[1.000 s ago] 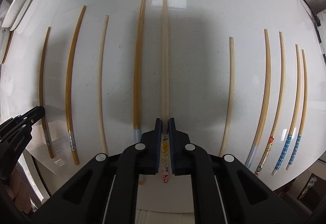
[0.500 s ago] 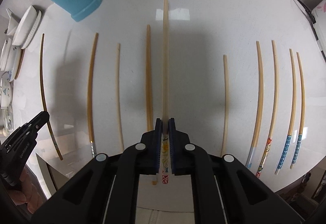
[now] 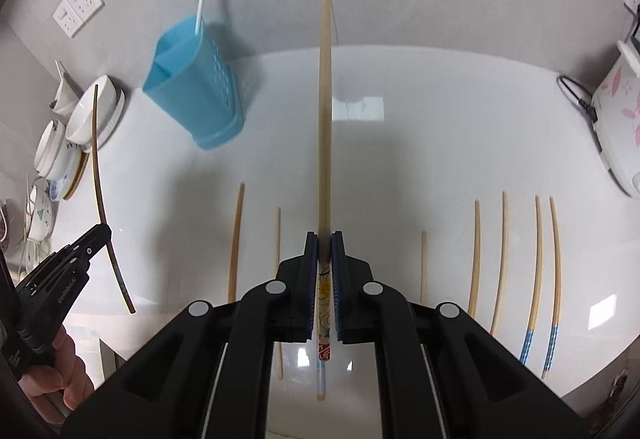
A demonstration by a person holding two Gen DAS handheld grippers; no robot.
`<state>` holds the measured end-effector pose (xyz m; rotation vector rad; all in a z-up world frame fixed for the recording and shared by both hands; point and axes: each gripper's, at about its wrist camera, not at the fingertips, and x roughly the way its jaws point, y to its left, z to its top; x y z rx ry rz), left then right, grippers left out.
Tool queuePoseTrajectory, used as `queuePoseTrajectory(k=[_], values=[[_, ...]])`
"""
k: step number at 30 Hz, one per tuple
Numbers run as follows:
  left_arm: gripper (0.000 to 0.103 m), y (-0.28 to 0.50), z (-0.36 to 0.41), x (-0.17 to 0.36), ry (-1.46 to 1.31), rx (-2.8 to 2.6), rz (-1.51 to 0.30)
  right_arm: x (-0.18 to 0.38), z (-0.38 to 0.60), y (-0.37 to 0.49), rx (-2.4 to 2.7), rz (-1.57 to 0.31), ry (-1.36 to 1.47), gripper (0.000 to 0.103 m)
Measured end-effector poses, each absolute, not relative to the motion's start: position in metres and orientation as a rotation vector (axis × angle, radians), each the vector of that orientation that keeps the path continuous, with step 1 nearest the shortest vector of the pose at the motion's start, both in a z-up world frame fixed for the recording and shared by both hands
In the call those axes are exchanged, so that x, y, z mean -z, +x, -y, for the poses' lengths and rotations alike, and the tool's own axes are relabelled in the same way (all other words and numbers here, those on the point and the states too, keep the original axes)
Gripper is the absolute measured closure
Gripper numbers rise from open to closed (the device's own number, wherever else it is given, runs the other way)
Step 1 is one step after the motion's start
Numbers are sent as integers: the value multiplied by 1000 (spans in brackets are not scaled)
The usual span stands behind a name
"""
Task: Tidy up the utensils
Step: 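Lift the brown chopstick with the left tool and drop it into the blue holder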
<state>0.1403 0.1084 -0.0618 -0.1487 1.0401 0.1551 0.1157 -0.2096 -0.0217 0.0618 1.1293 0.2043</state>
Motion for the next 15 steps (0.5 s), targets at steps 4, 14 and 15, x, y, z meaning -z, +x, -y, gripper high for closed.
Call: queuePoseTrajectory(k=[4, 14, 15], values=[[97, 153, -108, 48, -148, -143, -990, 4, 195, 134, -210, -1073, 49, 97], [97, 181, -106, 5, -183, -83, -787, -16, 163, 174, -214, -957, 64, 97], [97, 185, -106, 2, -188, -73, -762, -17, 160, 178, -215, -946, 65, 97]])
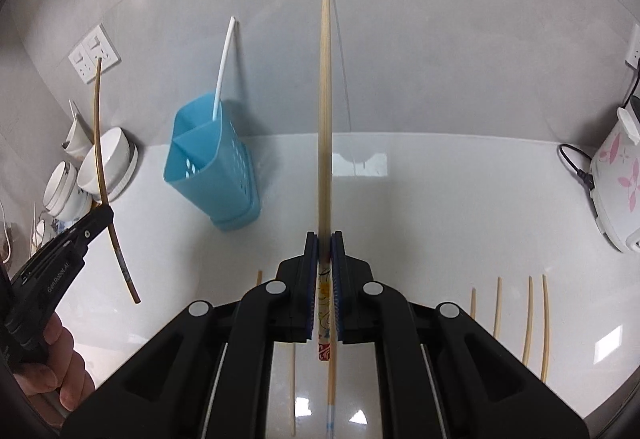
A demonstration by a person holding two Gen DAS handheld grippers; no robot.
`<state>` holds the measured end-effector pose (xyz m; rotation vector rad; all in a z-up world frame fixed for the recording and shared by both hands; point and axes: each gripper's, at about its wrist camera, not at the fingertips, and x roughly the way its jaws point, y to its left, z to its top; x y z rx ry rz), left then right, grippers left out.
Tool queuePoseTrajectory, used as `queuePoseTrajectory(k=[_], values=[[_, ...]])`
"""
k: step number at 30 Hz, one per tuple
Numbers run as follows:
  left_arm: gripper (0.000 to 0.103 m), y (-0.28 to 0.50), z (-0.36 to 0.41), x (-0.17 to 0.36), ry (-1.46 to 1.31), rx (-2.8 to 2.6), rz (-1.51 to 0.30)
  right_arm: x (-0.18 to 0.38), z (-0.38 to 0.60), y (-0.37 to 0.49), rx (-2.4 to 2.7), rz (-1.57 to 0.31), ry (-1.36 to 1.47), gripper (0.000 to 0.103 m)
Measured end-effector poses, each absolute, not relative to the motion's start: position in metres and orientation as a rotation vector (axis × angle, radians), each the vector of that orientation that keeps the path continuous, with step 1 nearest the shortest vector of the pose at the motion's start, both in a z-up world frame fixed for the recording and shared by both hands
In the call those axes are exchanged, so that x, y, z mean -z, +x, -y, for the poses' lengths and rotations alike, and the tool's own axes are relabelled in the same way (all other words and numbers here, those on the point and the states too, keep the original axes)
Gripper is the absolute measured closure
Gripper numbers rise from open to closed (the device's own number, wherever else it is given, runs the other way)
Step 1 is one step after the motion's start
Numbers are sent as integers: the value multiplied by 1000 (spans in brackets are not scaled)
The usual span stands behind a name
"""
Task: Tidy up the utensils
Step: 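Lift the brown chopstick with the left tool and drop it into the blue holder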
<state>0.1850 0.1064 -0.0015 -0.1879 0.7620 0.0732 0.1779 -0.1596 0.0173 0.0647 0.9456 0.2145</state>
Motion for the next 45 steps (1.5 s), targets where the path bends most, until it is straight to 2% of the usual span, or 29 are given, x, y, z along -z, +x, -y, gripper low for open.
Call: queuePoseTrajectory(k=[11, 21, 39, 41, 42, 45], values=[[97, 232, -108, -18, -170, -14, -558, -36, 131, 211, -307, -760, 82, 97], [97, 269, -104, 0, -151, 41, -467, -31, 110, 239, -360, -718, 85, 97], [96, 305, -86, 56, -96, 57, -589, -7, 97, 254, -363, -764, 65, 97], [94, 302, -85, 55, -90, 61, -598, -7, 95, 253, -370, -758, 56, 97], [90, 300, -85, 53, -85, 58, -604, -7, 93, 252, -372, -756, 50, 97], [65, 289, -90, 45, -85, 34, -613, -9, 89, 252, -385, -752, 49, 97]])
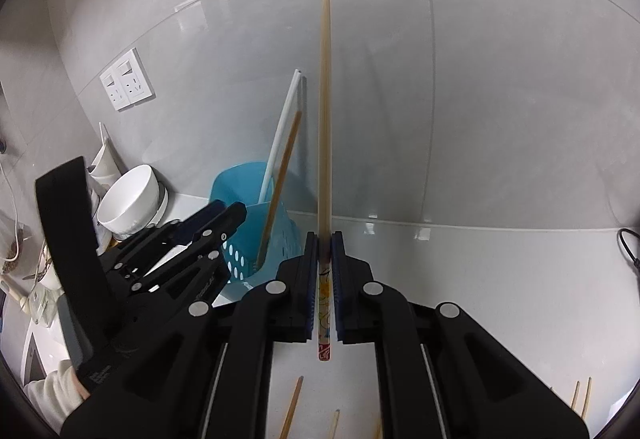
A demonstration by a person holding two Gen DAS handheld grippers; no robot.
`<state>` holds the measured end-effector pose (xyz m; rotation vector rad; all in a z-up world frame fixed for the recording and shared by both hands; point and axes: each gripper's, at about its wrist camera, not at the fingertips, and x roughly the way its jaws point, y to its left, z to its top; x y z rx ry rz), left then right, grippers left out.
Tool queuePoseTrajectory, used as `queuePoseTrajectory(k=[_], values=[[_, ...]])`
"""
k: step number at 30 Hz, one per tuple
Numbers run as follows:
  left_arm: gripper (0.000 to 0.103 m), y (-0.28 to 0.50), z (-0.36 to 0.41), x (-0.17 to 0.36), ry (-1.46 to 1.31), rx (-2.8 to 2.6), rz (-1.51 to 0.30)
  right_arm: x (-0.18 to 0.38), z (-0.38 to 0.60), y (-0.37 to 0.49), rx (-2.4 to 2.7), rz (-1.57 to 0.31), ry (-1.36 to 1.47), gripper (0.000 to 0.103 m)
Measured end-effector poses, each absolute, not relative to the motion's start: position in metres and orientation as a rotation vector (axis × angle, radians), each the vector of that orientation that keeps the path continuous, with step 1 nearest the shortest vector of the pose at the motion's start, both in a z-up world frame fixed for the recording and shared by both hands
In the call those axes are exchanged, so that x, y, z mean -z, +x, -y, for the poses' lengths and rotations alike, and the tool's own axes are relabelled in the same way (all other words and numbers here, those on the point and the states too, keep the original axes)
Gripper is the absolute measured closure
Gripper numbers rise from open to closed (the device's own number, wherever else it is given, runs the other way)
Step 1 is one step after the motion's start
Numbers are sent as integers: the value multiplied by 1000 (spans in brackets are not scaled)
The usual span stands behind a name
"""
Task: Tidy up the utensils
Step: 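Lift the brown chopstick with the left tool and drop it into the blue holder, then open the left tool and move it back over the chopsticks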
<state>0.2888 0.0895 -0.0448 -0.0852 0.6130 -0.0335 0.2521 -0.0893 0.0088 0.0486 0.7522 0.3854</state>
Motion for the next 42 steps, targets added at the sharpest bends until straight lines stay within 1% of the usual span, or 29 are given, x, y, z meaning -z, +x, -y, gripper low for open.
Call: queuePoseTrajectory(k=[1, 2, 4, 5, 6, 7, 8, 9, 10, 13, 18, 23, 33, 35, 36, 37, 38, 39, 40, 41, 42], values=[[61, 285, -93, 41, -89, 23, -618, -9, 90, 251, -392, -747, 49, 97], [59, 282, -96, 38, -91, 19, -623, -11, 87, 251, -403, -741, 49, 97], [45, 275, -105, 32, -96, -17, -648, -14, 87, 251, -423, -729, 62, 97], [41, 272, -109, 29, -104, -27, -661, -15, 85, 251, -432, -725, 68, 97], [33, 269, -113, 26, -111, -36, -669, -18, 82, 252, -445, -717, 76, 97], [28, 264, -114, 21, -112, -57, -677, -20, 78, 254, -456, -709, 80, 97], [24, 260, -117, 18, -112, -73, -680, -22, 75, 254, -469, -700, 84, 97], [15, 256, -121, 14, -114, -90, -683, -23, 70, 256, -484, -691, 85, 96], [9, 253, -125, 12, -117, -109, -687, -24, 67, 257, -494, -687, 89, 96], [6, 248, -138, 8, -132, -131, -694, -28, 56, 261, -524, -672, 102, 96], [6, 245, -155, 13, -127, -190, -721, -29, 36, 266, -582, -635, 120, 96], [6, 242, -179, 22, -164, -221, -771, -13, 21, 277, -600, -639, 126, 96], [6, 234, -190, 36, -150, -249, -792, 26, 8, 292, -560, -718, 88, 96], [6, 235, -191, 36, -148, -249, -792, 29, 8, 294, -557, -728, 82, 95], [6, 236, -192, 37, -149, -249, -792, 29, 8, 294, -551, -728, 77, 94], [6, 237, -192, 37, -150, -248, -792, 28, 8, 293, -549, -731, 68, 88], [6, 237, -191, 37, -144, -251, -792, 27, 9, 293, -547, -733, 63, 79], [6, 238, -190, 37, -136, -255, -790, 24, 11, 290, -533, -722, 57, 63], [6, 238, -190, 37, -131, -257, -788, 21, 13, 287, -517, -705, 53, 54], [6, 238, -189, 37, -130, -255, -788, 18, 15, 286, -510, -700, 49, 51], [6, 238, -189, 37, -132, -253, -789, 16, 19, 284, -500, -696, 45, 44]])
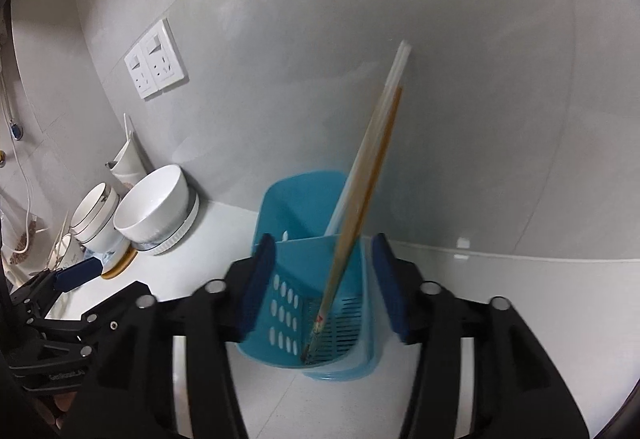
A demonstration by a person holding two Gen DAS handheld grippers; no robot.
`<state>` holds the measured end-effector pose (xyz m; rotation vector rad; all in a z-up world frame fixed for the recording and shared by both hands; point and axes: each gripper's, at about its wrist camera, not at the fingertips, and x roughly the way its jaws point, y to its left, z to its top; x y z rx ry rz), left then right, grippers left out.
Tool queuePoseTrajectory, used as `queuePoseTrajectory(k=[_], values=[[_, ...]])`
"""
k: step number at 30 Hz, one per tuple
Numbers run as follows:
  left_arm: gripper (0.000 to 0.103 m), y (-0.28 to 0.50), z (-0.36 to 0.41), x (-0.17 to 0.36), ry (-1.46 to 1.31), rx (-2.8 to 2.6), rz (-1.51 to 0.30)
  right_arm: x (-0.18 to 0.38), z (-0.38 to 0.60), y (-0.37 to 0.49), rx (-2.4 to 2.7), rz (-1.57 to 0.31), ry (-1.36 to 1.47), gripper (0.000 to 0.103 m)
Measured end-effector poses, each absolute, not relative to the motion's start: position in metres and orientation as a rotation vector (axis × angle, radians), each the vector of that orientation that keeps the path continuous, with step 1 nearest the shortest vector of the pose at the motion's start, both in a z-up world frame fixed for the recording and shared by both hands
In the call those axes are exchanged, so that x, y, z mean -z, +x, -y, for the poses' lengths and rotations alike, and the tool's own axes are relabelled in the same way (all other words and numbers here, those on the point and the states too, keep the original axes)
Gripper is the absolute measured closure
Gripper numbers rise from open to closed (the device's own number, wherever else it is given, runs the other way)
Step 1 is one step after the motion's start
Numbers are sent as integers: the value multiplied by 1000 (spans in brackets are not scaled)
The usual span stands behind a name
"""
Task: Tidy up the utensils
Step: 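Open the left tool and move it back over the chopsticks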
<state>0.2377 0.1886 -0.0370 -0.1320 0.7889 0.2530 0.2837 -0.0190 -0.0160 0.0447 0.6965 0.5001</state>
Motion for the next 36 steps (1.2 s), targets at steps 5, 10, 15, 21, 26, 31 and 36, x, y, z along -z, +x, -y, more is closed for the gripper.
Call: queuePoseTrajectory(k=[5, 10, 15, 21, 26, 31, 36], values=[[6, 234, -183, 35, -137, -239, -788, 5, 43, 271, -453, -685, 54, 24], [6, 230, -170, 30, -139, -201, -793, -2, 66, 257, -393, -682, 39, 11], [6, 224, -151, 24, -150, -148, -789, -6, 96, 239, -320, -699, 25, 8], [6, 212, -119, 20, -120, -77, -809, -7, 137, 209, -253, -733, -3, 8], [6, 201, -98, 22, -124, -36, -857, 0, 172, 182, -187, -782, -22, 8], [6, 187, -83, 33, -135, -9, -918, 13, 200, 158, -142, -837, -32, 8], [6, 174, -71, 49, -136, 9, -986, 33, 220, 138, -110, -919, -20, 8]])
